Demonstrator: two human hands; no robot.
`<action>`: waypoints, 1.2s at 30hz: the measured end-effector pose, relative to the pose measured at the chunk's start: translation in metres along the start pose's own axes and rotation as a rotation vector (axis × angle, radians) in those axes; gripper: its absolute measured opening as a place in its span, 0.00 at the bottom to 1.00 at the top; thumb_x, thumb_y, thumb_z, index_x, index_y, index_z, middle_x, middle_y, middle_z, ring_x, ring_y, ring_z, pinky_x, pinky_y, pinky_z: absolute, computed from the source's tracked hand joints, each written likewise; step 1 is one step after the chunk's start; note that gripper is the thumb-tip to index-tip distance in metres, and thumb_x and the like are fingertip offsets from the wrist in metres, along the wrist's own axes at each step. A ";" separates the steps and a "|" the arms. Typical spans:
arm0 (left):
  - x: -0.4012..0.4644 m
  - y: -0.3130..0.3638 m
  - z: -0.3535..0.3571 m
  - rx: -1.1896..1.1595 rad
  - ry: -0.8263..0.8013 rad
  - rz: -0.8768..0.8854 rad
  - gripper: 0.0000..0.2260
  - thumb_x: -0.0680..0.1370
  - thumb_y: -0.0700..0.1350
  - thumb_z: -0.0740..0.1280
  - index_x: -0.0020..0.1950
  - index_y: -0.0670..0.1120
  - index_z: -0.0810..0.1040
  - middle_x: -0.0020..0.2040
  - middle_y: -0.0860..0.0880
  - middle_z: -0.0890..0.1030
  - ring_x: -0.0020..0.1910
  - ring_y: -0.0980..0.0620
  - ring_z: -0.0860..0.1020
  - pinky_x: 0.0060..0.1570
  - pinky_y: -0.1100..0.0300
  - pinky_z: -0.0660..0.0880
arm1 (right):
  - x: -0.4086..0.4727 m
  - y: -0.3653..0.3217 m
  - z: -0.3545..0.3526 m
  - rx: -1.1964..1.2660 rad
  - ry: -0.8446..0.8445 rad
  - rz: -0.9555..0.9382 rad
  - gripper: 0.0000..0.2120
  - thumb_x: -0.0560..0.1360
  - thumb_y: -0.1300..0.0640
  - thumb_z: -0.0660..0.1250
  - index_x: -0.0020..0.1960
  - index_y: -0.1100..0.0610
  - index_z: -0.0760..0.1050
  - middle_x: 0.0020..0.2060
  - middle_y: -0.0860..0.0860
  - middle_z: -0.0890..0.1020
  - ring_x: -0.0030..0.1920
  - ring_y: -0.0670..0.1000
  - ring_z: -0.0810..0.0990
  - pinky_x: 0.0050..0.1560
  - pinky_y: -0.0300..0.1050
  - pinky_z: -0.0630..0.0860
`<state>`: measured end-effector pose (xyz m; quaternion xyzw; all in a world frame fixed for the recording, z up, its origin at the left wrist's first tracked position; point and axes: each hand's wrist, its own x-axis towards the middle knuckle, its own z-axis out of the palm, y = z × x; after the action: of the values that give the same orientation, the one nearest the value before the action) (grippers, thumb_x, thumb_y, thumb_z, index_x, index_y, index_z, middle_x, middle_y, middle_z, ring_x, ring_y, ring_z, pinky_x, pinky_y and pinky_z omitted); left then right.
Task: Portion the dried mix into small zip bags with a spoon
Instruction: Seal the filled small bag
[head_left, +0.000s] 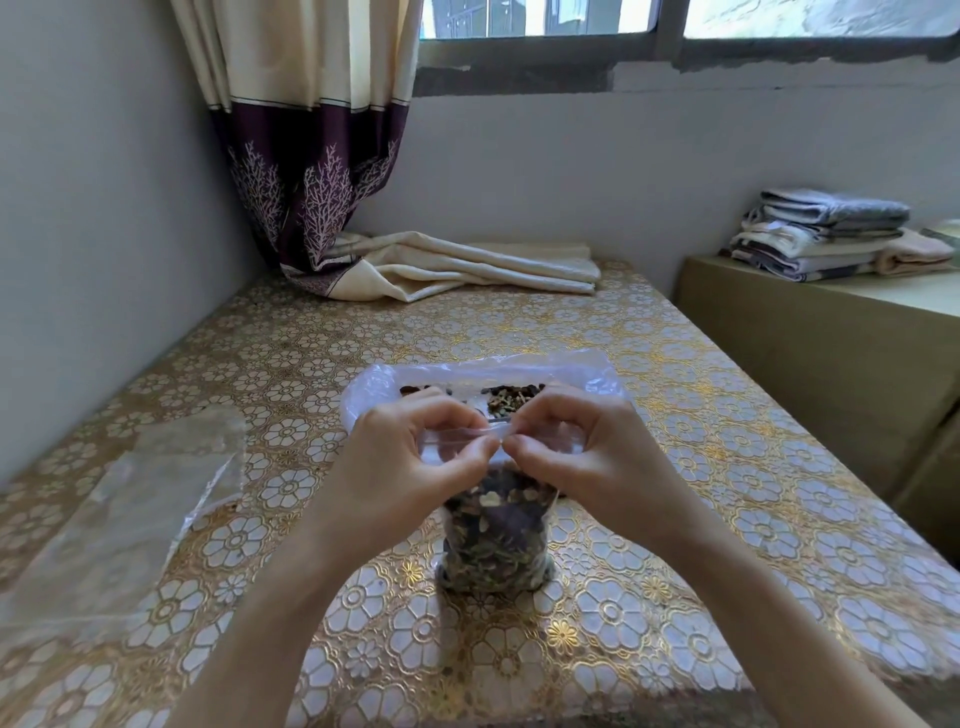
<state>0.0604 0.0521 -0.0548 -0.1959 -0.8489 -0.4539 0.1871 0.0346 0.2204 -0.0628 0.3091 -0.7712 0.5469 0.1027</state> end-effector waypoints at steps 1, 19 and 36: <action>-0.001 -0.001 -0.002 0.012 -0.003 -0.001 0.04 0.70 0.37 0.72 0.39 0.46 0.81 0.30 0.59 0.77 0.31 0.68 0.74 0.33 0.77 0.67 | -0.001 0.000 -0.002 0.007 0.000 0.008 0.09 0.69 0.69 0.70 0.37 0.56 0.79 0.30 0.42 0.79 0.34 0.36 0.77 0.36 0.26 0.69; -0.011 -0.029 -0.015 -0.299 0.058 -0.182 0.14 0.61 0.54 0.73 0.35 0.44 0.77 0.29 0.51 0.77 0.26 0.59 0.70 0.26 0.70 0.68 | -0.014 0.014 -0.021 0.115 0.135 0.139 0.09 0.61 0.51 0.72 0.33 0.57 0.79 0.24 0.47 0.78 0.24 0.43 0.69 0.25 0.31 0.64; -0.015 -0.034 0.006 -0.356 -0.014 -0.306 0.31 0.54 0.51 0.82 0.53 0.50 0.74 0.45 0.55 0.84 0.46 0.57 0.82 0.42 0.63 0.78 | -0.012 0.029 -0.008 0.311 -0.249 0.293 0.25 0.63 0.46 0.72 0.59 0.46 0.74 0.53 0.48 0.82 0.54 0.48 0.81 0.54 0.46 0.79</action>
<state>0.0557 0.0379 -0.0892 -0.0981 -0.7766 -0.6180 0.0726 0.0253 0.2379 -0.0880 0.2711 -0.7211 0.6257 -0.1223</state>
